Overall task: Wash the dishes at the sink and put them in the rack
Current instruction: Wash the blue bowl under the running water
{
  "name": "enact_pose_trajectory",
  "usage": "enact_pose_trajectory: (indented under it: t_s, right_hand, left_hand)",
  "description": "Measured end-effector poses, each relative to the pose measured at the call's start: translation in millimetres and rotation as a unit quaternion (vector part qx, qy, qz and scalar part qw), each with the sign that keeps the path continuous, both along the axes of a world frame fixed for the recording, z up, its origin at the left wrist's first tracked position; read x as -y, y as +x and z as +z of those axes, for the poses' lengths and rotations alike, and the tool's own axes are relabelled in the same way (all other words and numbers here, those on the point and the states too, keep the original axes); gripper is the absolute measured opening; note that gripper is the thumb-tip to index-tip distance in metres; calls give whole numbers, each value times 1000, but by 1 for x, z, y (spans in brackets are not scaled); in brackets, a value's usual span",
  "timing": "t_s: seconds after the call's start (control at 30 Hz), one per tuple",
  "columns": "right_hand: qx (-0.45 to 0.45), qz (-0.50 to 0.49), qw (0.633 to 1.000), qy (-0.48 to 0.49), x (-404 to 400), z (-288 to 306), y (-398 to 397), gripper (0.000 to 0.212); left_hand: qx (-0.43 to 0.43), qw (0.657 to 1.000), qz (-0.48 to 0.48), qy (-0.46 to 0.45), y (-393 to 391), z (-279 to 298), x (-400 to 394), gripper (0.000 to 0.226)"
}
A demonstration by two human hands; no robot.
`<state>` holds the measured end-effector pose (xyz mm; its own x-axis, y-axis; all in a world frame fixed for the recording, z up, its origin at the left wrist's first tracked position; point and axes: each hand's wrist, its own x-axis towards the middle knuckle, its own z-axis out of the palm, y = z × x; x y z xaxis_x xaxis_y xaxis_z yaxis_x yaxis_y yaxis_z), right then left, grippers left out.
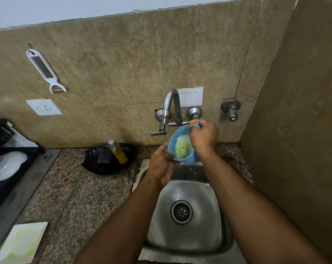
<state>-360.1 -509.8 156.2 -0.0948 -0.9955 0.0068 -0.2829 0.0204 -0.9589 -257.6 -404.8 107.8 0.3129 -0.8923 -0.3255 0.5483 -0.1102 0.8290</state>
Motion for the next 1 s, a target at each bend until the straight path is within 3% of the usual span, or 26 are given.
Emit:
enact_pose_trajectory:
  t_s: [0.03,0.1,0.2,0.3,0.4,0.47,0.5,0.53,0.6,0.67,0.73,0.87,1.0]
  right_hand:
    - [8,2,1000,1,-2,-4,2,22]
    - [30,4,1000,4,-8,-10,6,22]
    - [50,-13,999,-7,-17,-15,15,22]
    - [94,-16,995,-1,-17,-16,18,17]
    - [192,27,981,31,-11,-15,14,15]
    - [272,73,956,76,-10,-19,13,17]
    - [294,88,947,94,-12,-23,13,16]
    - [301,97,943,100,-14,-28,12,14]
    - [172,113,976,68,-17,-36,12,16]
    - [-44,144,988,40,-29,-43,17,48]
    - [-135,118,981,78,-48,-53,25,67]
    - [-43,27,971,235,-66,-67,32,31]
    - [22,24,954,297,-56,-72,28,30]
  left_hand:
    - [24,999,14,18,2,-1,0,37]
    - [171,981,56,70,4,1,2,27]
    - [394,900,139,125,7,13,9,16]
    - [374,899,171,149,11,27,12,19]
    - [157,975,89,128,21,19,13,42]
    - [32,994,42,93,19,21,7,48]
    - [13,996,36,82,18,29,3,40]
    - [19,996,35,77,17,32,2,29]
    - [53,993,69,81,16,29,0,40]
    - [89,983,135,90,14,25,-2,51]
    - [134,968,188,95,13,16,-3,53]
    - [265,939,206,71,5,7,-14,60]
    - [380,910,139,86,0,9,-22,64]
